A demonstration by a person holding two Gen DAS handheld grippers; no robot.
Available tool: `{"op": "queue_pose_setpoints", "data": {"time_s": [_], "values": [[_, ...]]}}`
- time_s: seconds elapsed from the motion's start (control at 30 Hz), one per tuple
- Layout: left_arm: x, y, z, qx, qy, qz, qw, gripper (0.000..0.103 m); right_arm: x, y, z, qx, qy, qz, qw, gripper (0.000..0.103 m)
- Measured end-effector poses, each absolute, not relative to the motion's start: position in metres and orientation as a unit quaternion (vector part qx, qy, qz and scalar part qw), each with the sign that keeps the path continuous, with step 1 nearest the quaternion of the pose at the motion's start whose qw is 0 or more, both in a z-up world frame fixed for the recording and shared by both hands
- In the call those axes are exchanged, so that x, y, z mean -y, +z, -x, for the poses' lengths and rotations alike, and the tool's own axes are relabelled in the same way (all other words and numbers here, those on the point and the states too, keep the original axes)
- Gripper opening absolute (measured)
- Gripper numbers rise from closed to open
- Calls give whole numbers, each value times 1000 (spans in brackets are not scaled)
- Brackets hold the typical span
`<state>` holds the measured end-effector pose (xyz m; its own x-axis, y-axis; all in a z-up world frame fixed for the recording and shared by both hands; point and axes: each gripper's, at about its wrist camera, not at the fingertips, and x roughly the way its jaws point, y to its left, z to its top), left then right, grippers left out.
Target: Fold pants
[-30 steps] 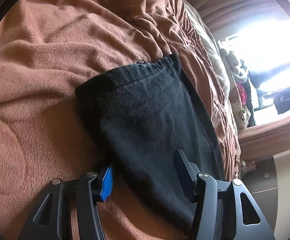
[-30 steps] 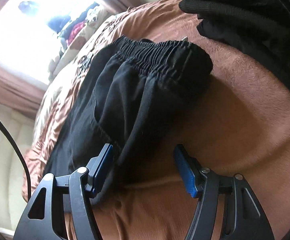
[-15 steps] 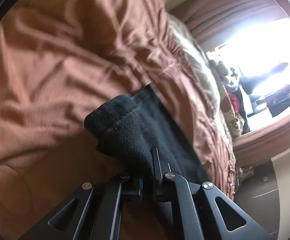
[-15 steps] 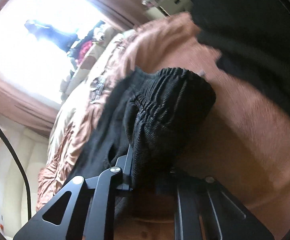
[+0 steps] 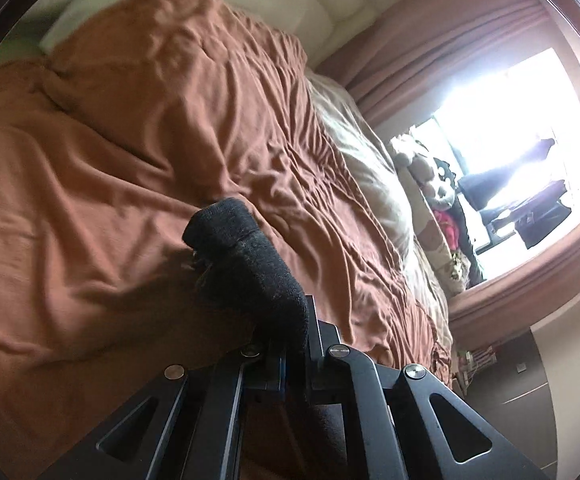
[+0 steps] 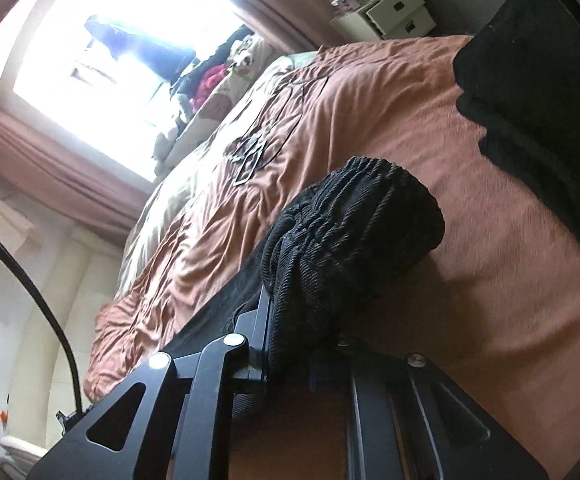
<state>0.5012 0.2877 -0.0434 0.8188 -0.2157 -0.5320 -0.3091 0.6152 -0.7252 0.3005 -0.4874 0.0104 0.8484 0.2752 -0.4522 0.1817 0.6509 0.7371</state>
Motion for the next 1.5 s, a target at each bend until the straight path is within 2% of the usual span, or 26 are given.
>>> {"op": "queue_pose_setpoints", "data": {"time_s": [0.4,0.8,0.93,1.1,1.17,1.23,1.43,1.5], "values": [[-316,-58,-403,-329,46,432,838,6,486,6,-245,-270,25,-418,867,8],[-305,-142,-347,-404,75,448,794,10,504,14,-192,-253,-10,-398,882,7],[-311,-172,-332,-408,87,476,774,15,497,1,-193,-288,-27,-383,877,9],[-313,-185,-323,-395,84,491,772,19,477,-12,-196,-359,-58,-342,866,20],[-313,-185,-325,-389,82,491,775,21,469,-12,-192,-369,-68,-330,866,32],[-314,-186,-328,-385,79,493,776,22,464,-8,-186,-368,-75,-328,867,40],[-323,-189,-336,-374,78,495,780,23,461,17,-162,-351,-125,-294,880,41],[-324,-188,-336,-374,78,489,784,18,455,29,-155,-338,-136,-281,888,41]]}}
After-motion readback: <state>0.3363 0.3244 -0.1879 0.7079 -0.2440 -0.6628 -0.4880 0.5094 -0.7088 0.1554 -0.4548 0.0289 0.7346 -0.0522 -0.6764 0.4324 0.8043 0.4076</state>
